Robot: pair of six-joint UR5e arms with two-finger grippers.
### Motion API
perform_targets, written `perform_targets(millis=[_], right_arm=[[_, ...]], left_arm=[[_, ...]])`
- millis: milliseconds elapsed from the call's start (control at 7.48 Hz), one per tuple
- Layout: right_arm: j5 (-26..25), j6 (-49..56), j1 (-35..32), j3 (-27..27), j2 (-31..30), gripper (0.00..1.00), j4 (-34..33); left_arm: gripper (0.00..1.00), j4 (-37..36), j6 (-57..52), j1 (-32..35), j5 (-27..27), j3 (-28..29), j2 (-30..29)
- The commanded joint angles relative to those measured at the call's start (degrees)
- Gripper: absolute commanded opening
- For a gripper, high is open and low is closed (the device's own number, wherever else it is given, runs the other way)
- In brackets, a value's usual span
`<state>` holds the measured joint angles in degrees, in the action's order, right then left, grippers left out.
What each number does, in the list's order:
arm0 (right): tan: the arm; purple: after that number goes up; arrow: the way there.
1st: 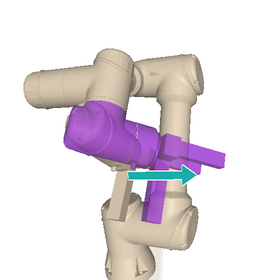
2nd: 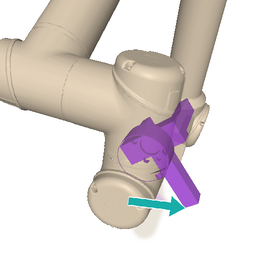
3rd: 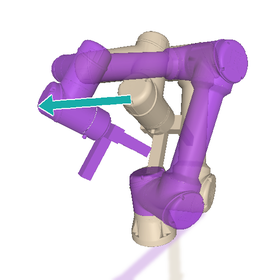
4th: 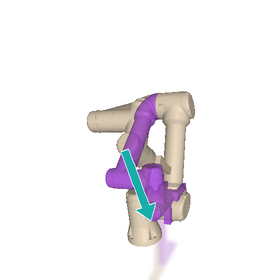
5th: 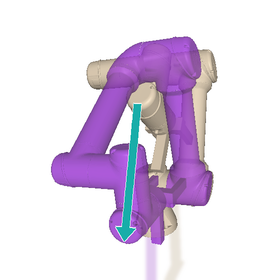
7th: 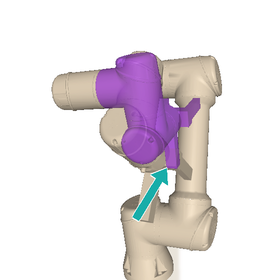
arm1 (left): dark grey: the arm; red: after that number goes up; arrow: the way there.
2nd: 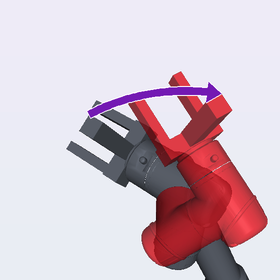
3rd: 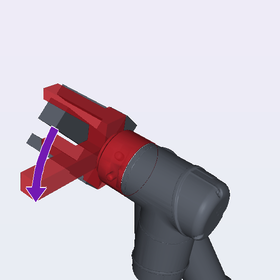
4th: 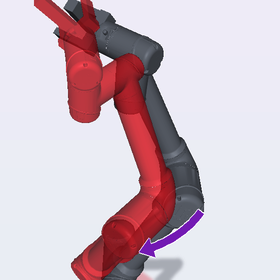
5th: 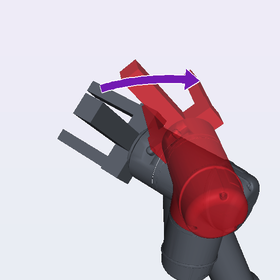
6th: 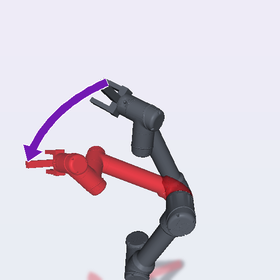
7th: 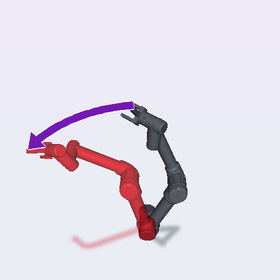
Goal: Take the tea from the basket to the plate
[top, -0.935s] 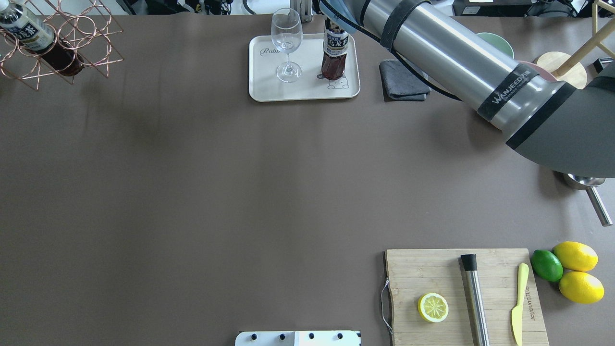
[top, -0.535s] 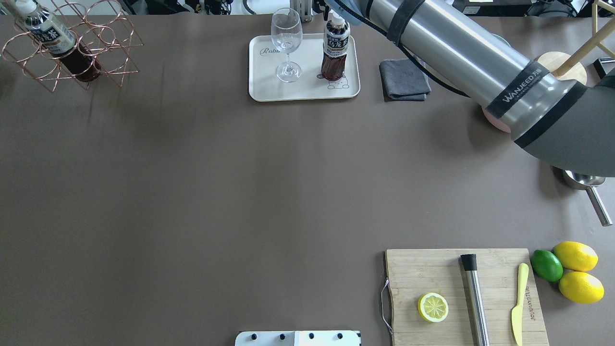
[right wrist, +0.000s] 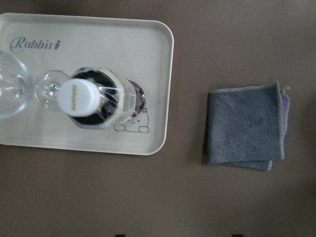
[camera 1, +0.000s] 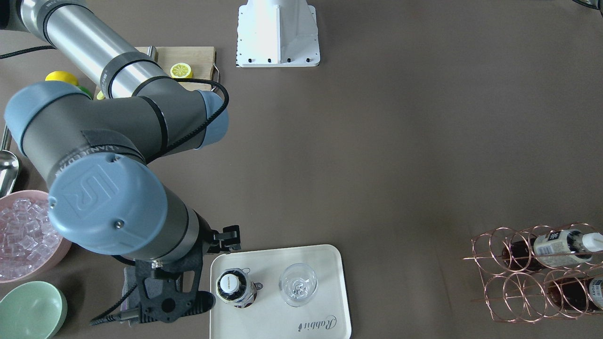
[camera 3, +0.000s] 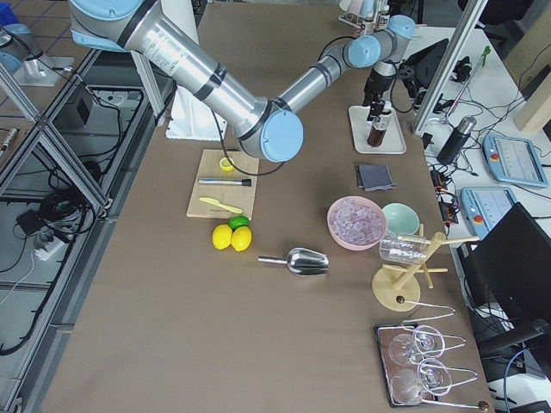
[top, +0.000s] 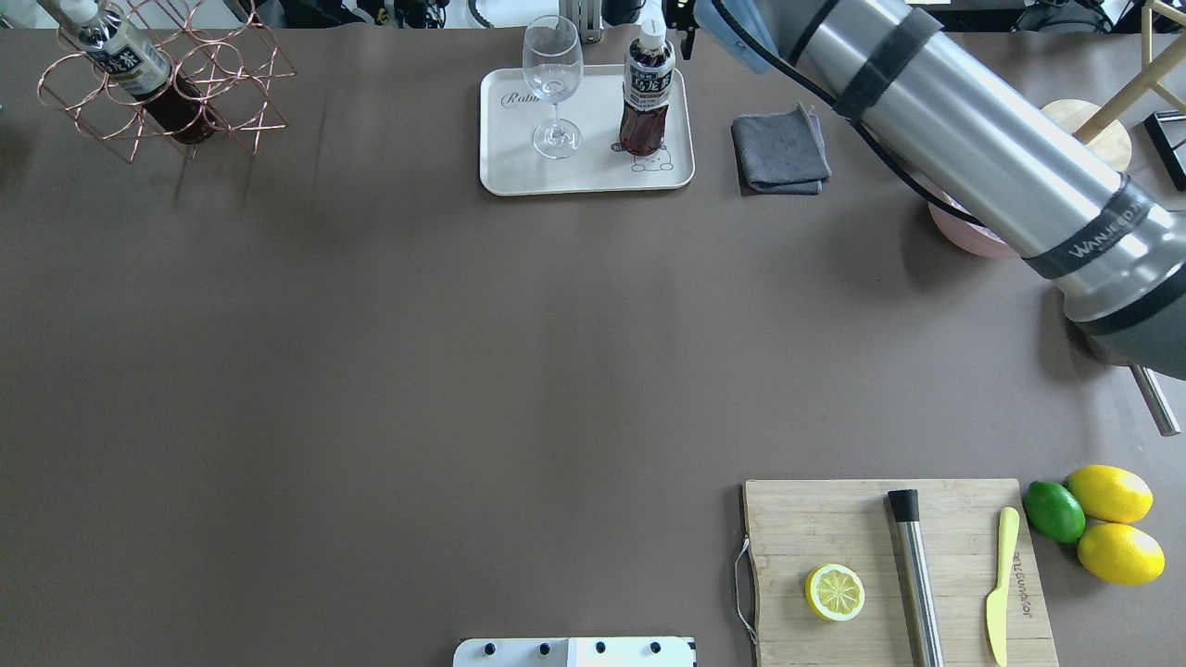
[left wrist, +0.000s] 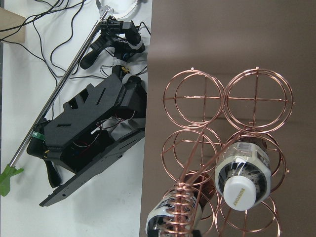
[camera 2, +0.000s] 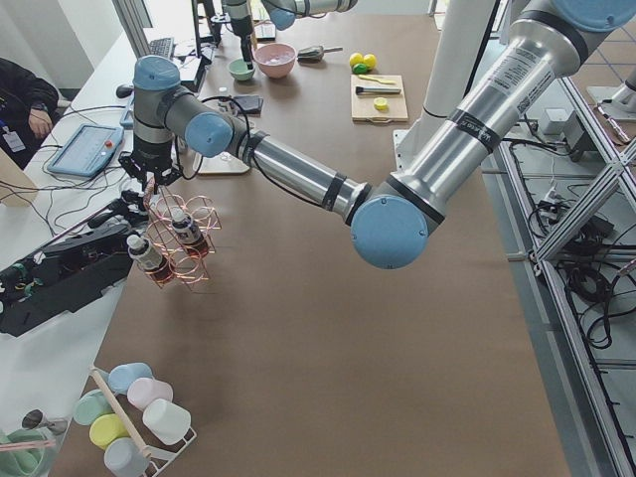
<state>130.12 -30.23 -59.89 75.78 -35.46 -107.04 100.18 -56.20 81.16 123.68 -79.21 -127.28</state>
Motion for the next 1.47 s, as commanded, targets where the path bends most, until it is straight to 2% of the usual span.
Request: perform_targets(millis=[0,134,267,401,668,802,1069,1203,1336], right_arm=[[0.05,7.35,-4.33,20.41,-20.55,0.87,-4.06],[-0.04,10.77,-5.48,25.77,-29.23,0.95,-3.62],[0.05,15.68,-8.37,27.91,-34.79,0.97,-3.36],[0.13,20.95,-11.70,28.11,-38.77,0.97,-3.35],[-0.04,23.88,-18.21,28.63,-47.11,0.99,-3.27],[0.05,30.34,-21.37,27.94,-50.46,0.99,-3.18],[-0.91,31.46,-23.07,26.10,-51.20,0.99,-3.35],[-0.14,31.98,-25.42,22.95,-52.07,0.99,-3.09],[-0.39,32.07,-25.36,21.27,-52.25,0.99,-0.31]], left_arm=[[0.00,1.94,0.13,-1.26,-1.77,1.25,0.01],[0.00,2.04,0.22,-1.88,-2.47,1.42,0.01],[0.00,2.74,0.22,-1.97,-2.48,1.51,0.01],[0.00,2.83,0.31,-2.58,-2.48,1.51,0.10],[0.00,2.83,0.22,-2.76,-2.48,1.43,0.10],[0.00,2.83,0.31,-2.94,-2.48,1.51,0.10],[0.00,2.83,0.39,-3.03,-2.48,1.60,0.19],[0.00,2.83,0.39,-3.03,-2.48,1.60,0.27],[0.00,2.83,0.39,-2.94,-2.48,1.60,0.45]])
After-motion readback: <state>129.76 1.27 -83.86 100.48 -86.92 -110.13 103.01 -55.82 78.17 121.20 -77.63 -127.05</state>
